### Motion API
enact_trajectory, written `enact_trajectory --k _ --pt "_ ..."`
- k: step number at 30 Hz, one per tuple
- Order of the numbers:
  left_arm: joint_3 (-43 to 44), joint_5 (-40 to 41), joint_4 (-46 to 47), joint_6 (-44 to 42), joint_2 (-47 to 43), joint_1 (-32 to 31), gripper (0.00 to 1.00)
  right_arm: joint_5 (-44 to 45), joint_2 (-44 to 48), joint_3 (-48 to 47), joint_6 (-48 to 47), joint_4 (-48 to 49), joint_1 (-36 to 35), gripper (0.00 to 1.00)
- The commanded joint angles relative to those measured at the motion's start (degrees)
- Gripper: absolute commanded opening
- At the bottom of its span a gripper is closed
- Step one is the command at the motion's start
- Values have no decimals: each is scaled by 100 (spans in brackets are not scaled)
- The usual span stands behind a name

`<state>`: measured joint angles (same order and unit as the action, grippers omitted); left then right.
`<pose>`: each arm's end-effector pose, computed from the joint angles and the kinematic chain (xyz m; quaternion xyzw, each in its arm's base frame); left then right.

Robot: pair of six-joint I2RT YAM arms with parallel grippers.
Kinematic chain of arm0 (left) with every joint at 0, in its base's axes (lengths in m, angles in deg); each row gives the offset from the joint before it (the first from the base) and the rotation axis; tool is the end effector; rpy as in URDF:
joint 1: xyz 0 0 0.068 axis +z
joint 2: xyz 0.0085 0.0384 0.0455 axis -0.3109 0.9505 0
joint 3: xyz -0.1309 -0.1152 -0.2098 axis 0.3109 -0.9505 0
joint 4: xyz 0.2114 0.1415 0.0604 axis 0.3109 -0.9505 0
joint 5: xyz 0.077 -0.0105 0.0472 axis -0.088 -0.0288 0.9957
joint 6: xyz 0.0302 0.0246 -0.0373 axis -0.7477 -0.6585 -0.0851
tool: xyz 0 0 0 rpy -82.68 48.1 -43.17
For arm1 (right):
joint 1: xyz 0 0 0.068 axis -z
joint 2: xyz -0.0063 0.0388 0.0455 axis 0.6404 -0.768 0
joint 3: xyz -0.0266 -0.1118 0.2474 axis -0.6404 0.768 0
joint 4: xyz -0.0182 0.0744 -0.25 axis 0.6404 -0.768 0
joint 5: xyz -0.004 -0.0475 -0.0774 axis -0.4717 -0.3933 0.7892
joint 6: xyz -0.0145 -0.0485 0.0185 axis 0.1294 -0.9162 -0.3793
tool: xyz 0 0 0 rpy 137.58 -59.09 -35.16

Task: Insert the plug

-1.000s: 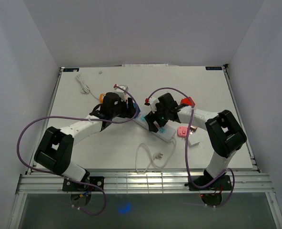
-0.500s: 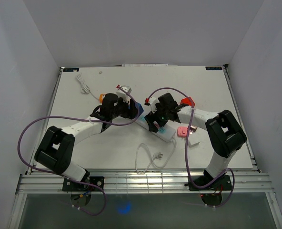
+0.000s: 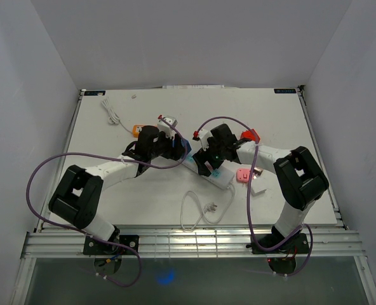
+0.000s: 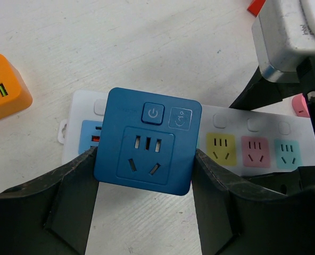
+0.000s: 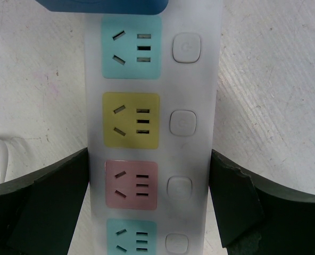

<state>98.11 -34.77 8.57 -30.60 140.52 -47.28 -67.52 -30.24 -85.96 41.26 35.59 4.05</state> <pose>0.2824 -0.1660 0.2047 0.2008 0.8328 -0.2482 0.4522 0.2858 0.2176 0.1767 -0.4212 0.8341 0.1935 0.2991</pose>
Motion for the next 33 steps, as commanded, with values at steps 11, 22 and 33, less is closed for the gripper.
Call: enact_trajectory --k 11,22,33 --pt "-3 237 213 -168 -43 -28 0 -227 16 -153 -10 235 -53 89" --pt "23 157 213 -282 186 -89 0 -236 25 -171 -27 200 -44 89" --pt "-117 605 186 -458 256 -291 0 -332 69 -197 -54 235 -53 89"
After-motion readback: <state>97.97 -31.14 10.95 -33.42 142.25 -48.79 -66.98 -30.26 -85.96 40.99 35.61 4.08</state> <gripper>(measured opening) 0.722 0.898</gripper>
